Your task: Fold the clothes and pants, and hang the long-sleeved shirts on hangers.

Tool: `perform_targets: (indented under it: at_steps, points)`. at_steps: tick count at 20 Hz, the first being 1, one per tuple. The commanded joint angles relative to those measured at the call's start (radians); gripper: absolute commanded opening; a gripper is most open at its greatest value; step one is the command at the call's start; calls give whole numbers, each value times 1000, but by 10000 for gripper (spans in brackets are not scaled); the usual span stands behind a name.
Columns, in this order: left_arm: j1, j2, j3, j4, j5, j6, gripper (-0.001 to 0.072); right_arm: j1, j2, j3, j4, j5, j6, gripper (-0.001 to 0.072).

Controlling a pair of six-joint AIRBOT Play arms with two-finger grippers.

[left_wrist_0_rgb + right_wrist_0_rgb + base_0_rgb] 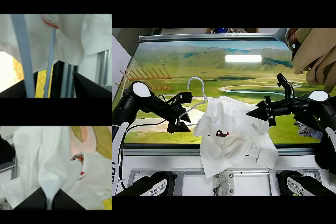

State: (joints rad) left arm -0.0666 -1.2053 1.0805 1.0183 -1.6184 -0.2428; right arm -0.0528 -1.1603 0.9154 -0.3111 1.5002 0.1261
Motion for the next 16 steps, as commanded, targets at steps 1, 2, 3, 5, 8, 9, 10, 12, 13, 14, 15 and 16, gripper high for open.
perform_targets:
  at_steps: [1, 2, 3, 5, 8, 9, 10, 12, 13, 14, 15, 16]
  points:
    - [9, 0, 0, 11, 26, -99, 451, 0, 1, 1, 1, 8, -26, 13]
    - [21, 0, 0, 10, 30, -105, 451, 0, 1, 1, 1, 8, -26, 13]
    - [36, 0, 0, 9, 39, -134, 451, 0, 1, 1, 1, 8, -26, 12]
    - [77, 8, 0, 5, 69, -213, 451, -1, 1, 1, 0, 8, -26, 12]
    - [141, 55, 0, -2, 116, -230, 451, -1, 1, 1, -2, 7, -26, 12]
    - [160, 75, 0, -2, 132, -230, 451, -1, 1, 1, -3, 7, -25, 12]
    - [181, 97, 0, -2, 144, -243, 451, -1, 1, 1, -2, 7, -26, 13]
    - [213, 136, 0, -2, 174, -301, 451, -1, 1, 1, -3, 7, -26, 12]
    - [229, 153, 0, -2, 190, -333, 451, -1, 1, 1, -3, 7, -26, 12]
    - [246, 169, 0, -1, 211, -365, 451, -1, 1, 1, -2, 7, -26, 12]
    - [263, 184, 0, -1, 233, -398, 451, -1, 1, 1, -2, 7, -26, 12]
    - [281, 199, 0, -1, 254, -441, 451, -1, 1, 1, -2, 7, -26, 12]
